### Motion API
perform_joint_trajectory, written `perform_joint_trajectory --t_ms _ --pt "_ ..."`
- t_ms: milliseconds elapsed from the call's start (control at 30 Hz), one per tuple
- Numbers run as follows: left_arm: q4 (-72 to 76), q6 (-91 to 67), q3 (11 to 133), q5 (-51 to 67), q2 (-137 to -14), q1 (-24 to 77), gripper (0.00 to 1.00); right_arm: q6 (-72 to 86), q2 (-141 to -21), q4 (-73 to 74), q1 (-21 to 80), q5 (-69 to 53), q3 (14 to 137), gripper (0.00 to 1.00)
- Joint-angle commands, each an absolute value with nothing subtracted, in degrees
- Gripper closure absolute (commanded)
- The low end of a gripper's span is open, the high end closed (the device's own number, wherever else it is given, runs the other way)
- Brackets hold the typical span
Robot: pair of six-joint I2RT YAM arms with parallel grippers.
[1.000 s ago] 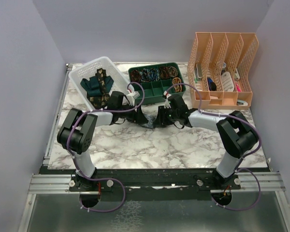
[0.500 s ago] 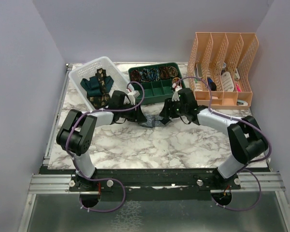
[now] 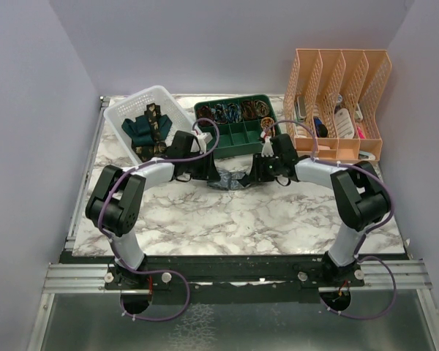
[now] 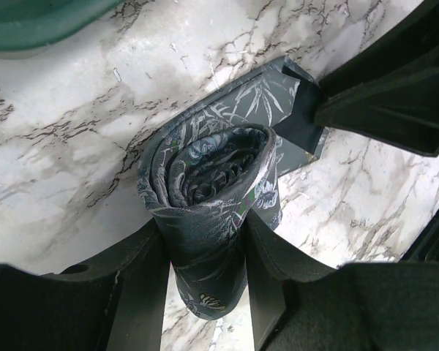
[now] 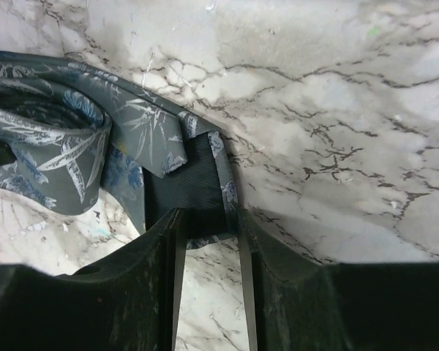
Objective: Roll the ties
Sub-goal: Roll the tie at the center of the board.
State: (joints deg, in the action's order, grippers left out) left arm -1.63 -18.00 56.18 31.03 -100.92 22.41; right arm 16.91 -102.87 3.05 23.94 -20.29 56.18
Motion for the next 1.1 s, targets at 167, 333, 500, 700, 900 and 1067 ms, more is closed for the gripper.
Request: perform_joint_trajectory --t_ms 167,333,500,700,900,1067 --pt "-13.3 -17.4 61.8 21.3 -99.4 24.4 0.58 17.2 -102.3 1.9 24.3 -25.6 51.2 0.67" --pt "-19.1 -15.8 66.3 17.5 -99.8 25.9 0.58 17.9 -101.2 0.5 24.6 -27.2 49.2 0.70" --pt "-24.2 -14.7 71.1 10.7 -101.7 29.4 0.58 19.5 -99.7 -2.1 24.9 -27.9 47.3 0.69" --pt "-29.3 -12.8 75.7 0.9 -104.9 35.3 0.59 22.7 -98.4 -6.1 25.0 -28.5 44.5 0.69" --pt "-32.3 -9.1 79.7 -6.3 -107.3 39.3 0.59 25.6 -97.0 -8.8 25.0 -27.6 42.0 0.68" --pt "-34.7 -6.1 83.7 -8.7 -109.5 42.0 0.58 29.1 -95.5 -11.9 25.0 -26.3 39.8 0.65"
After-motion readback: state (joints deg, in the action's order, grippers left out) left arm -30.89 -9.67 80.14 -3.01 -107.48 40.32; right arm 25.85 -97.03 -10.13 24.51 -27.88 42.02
